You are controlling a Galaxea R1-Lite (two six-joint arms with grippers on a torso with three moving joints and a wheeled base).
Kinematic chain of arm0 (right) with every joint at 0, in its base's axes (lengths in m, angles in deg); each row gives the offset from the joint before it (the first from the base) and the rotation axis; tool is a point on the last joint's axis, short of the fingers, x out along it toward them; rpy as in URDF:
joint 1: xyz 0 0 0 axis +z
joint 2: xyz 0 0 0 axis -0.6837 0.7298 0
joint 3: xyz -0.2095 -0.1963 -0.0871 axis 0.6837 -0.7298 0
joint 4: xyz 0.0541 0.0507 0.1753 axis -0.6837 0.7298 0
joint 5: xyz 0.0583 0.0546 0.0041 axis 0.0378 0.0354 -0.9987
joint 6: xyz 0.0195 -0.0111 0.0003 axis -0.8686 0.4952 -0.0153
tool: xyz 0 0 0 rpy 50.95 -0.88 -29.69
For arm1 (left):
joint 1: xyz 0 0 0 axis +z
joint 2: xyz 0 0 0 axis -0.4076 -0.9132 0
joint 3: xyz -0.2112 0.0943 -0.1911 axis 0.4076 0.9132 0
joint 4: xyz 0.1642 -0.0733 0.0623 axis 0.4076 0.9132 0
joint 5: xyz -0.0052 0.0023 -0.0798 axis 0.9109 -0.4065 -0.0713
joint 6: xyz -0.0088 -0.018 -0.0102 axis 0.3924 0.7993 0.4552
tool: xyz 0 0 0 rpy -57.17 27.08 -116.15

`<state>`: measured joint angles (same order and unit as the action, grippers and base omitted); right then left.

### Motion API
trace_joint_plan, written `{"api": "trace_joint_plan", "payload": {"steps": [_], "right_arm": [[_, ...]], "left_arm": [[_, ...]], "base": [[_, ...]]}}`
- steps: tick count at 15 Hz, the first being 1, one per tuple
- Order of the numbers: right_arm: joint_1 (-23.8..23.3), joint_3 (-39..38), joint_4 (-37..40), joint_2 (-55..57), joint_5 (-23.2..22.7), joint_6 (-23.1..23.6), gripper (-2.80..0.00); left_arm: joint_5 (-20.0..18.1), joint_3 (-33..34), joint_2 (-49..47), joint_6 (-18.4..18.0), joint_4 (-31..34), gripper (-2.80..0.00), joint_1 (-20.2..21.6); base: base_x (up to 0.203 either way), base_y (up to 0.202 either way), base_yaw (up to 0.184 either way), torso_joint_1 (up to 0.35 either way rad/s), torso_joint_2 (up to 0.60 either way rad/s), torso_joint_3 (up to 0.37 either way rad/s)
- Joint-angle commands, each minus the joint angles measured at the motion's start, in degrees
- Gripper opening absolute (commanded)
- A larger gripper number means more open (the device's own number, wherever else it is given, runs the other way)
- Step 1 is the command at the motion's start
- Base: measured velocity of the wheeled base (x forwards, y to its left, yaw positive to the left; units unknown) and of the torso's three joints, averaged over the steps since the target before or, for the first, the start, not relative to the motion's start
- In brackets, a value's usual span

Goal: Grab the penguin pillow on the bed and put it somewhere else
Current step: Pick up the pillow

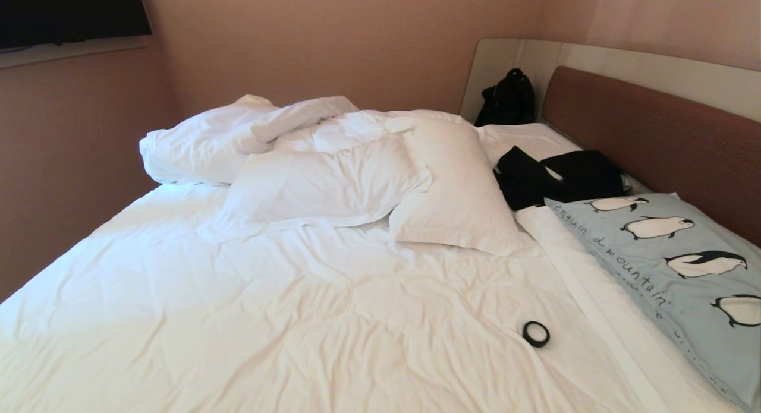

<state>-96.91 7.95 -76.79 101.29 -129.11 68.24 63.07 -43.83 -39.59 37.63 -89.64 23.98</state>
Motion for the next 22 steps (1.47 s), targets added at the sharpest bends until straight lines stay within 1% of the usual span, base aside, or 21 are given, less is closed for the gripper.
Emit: {"api": "trace_joint_plan", "payload": {"steps": [1, 4, 5, 6, 7, 8, 10, 11, 14, 15, 18, 22], "right_arm": [[7.9, -0.6, 4.4, -9.3, 12.6, -13.7, -2.80], [21.9, -0.2, 13.0, -12.8, 32.7, -18.6, -2.80], [26.7, -0.2, 15.5, -14.0, 38.3, -20.9, -2.80], [31.6, -0.2, 18.5, -15.6, 43.2, -23.7, -2.80], [36.1, -0.1, 22.4, -18.1, 46.7, -26.8, -2.80], [39.0, -0.1, 26.5, -21.4, 48.2, -29.3, -2.80], [45.6, 0.2, 36.4, -28.0, 48.8, -32.7, -2.80], [47.5, 0.5, 41.0, -31.5, 47.7, -33.6, -2.80], [49.7, 3.3, 53.5, -41.0, 42.0, -35.5, -2.80], [49.9, 3.9, 55.9, -43.5, 41.3, -35.7, -2.80], [50.1, 4.1, 59.3, -50.3, 40.9, -35.8, -2.80], [50.0, 3.8, 60.3, -58.3, 41.4, -35.5, -2.80]], "left_arm": [[0.0, 0.1, 0.0, 0.1, 0.0, -2.80, 0.0], [0.0, 0.1, 0.0, 0.1, 0.0, -2.80, 0.0], [0.0, 0.1, 0.0, 0.1, 0.0, -2.80, 0.0], [0.0, 0.1, 0.0, 0.1, 0.0, -2.80, 0.0], [0.0, 0.1, 0.0, 0.0, 0.0, -2.80, 0.0], [0.0, 0.1, 0.0, 0.0, 0.0, -2.80, 0.0], [0.0, 0.1, 0.0, 0.0, 0.0, -2.80, 0.0], [0.0, 0.1, 0.0, 0.0, 0.0, -2.80, 0.0], [0.0, 0.1, 0.0, 0.0, 0.0, -2.80, 0.0], [0.0, 0.1, 0.0, 0.1, 0.0, -2.80, 0.0], [0.0, 0.1, 0.0, 0.1, 0.0, -2.80, 0.0], [0.0, 0.1, 0.0, 0.1, 0.0, -2.80, 0.0]], "base": [[0.000, 0.000, 0.000, 0.000, 0.00, 0.000], [0.000, 0.000, 0.000, 0.000, 0.00, 0.000], [0.000, 0.000, 0.000, 0.000, 0.00, 0.000], [0.000, 0.000, 0.000, 0.000, 0.00, 0.000], [0.000, 0.000, 0.000, 0.000, 0.00, 0.000], [0.000, 0.000, 0.000, 0.000, 0.00, 0.000], [0.000, 0.000, 0.000, 0.000, 0.00, 0.000], [0.000, 0.000, 0.000, 0.000, 0.00, 0.000], [0.000, 0.000, 0.000, 0.000, 0.00, 0.000], [0.000, 0.000, 0.000, 0.000, 0.00, 0.000], [0.000, 0.000, 0.000, 0.000, 0.00, 0.000], [0.000, 0.000, 0.000, 0.000, 0.00, 0.000]]}}
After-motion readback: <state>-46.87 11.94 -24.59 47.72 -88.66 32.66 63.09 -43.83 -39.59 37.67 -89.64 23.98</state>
